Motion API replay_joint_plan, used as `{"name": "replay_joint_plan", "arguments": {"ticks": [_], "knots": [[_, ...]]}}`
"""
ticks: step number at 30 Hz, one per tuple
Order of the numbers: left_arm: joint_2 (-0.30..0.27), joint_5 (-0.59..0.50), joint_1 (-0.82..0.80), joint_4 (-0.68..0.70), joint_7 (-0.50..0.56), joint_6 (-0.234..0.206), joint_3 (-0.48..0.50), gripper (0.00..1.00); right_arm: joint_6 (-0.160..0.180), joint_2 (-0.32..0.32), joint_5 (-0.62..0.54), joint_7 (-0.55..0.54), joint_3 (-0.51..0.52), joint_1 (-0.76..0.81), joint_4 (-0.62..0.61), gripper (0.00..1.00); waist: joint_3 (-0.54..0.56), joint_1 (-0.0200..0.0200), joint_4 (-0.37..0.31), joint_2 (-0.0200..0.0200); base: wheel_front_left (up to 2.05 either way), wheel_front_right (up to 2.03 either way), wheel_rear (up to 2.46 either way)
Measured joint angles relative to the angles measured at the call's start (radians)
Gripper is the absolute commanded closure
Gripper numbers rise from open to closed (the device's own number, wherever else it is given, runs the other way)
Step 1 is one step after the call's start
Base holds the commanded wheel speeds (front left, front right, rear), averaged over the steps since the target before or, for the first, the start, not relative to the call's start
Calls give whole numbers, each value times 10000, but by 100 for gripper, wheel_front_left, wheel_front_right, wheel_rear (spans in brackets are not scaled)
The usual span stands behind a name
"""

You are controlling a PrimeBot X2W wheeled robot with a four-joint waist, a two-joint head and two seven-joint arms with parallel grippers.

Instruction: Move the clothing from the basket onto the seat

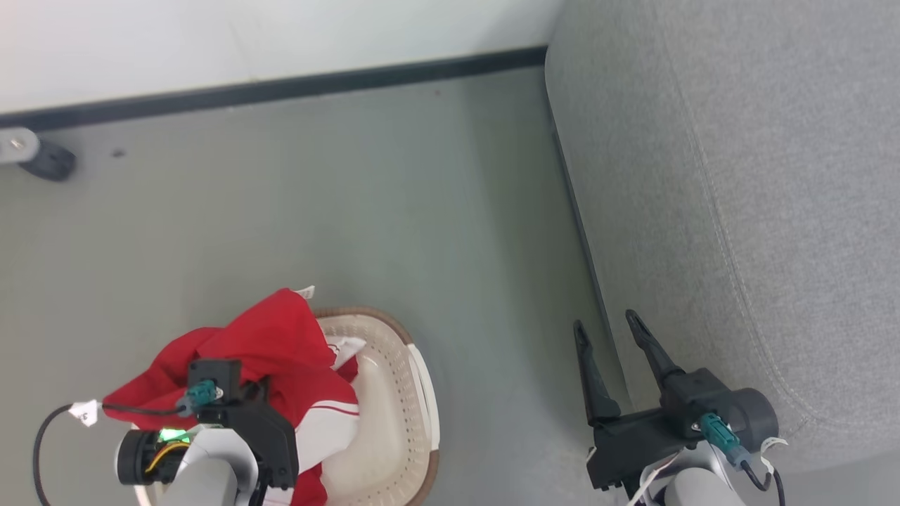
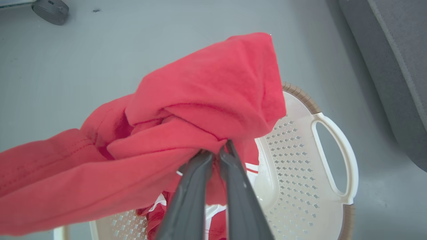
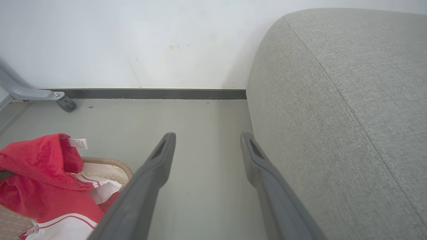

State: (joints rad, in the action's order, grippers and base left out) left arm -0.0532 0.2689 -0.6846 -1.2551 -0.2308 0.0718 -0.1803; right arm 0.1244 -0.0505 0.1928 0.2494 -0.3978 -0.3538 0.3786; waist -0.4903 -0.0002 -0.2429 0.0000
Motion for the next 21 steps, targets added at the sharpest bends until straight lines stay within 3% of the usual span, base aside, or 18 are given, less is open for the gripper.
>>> {"name": "replay_joint_plan", "arguments": {"ticks": [10,16,21], "knots": [[109,-167,932,731,-186,316,-286,100,-31,-353,17,0,447,604,322,0,1498,-1,422,-1,0,0,0],[142,-148,1450,1766,-186,431,-286,100,-211,-472,19,-2,558,1141,134,0,2395,-1,717,-1,0,0,0],[153,-150,1926,2803,-186,439,-336,100,-554,-493,35,-2,575,1541,-284,0,3100,0,1000,0,0,0,0]]}}
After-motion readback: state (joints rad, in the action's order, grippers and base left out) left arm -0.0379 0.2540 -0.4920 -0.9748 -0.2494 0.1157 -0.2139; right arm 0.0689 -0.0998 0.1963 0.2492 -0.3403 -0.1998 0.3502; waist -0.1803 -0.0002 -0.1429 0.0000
